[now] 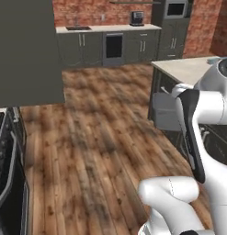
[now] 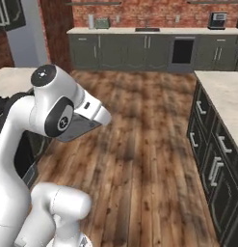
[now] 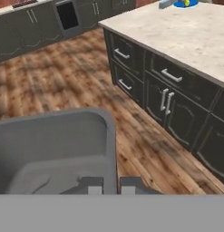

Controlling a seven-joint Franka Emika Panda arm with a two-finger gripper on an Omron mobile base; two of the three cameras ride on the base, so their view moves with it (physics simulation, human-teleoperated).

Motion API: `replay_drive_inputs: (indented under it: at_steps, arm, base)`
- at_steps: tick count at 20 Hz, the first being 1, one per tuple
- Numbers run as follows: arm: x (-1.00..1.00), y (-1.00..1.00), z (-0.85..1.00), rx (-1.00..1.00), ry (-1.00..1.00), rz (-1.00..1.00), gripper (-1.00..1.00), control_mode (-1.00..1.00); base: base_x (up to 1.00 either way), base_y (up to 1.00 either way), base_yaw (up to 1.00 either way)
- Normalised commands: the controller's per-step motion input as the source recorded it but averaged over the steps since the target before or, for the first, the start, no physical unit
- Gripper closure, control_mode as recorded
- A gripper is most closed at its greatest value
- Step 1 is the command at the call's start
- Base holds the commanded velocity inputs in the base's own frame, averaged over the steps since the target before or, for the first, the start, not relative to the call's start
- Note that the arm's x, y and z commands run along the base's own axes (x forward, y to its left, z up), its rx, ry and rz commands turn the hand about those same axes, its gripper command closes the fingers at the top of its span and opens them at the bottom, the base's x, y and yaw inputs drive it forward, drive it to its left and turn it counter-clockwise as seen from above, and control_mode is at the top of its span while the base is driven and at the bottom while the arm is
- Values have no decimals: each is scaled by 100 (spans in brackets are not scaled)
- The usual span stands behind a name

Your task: Retrieve the tupperware and aluminum foil from the cabinet and place them on the dining counter near the plate with corn and kebab skewer to prepare for storing leftovers.

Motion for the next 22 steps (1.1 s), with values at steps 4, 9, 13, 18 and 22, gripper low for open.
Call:
replay_drive_inputs:
  at_steps: [4, 9, 13, 18, 22]
  arm:
    - [0, 0, 0, 0, 0, 0, 100, 100]
    - [0, 0, 0, 0, 0, 0, 100, 100]
    - [0, 0, 0, 0, 0, 0, 100, 100]
    - [0, 0, 0, 0, 0, 0, 100, 100]
    - [0, 0, 0, 0, 0, 0, 100, 100]
  base:
    - [100, 0, -14]
    - [100, 0, -13]
    - [100, 0, -15]
    - [100, 1, -20]
    - [100, 8, -19]
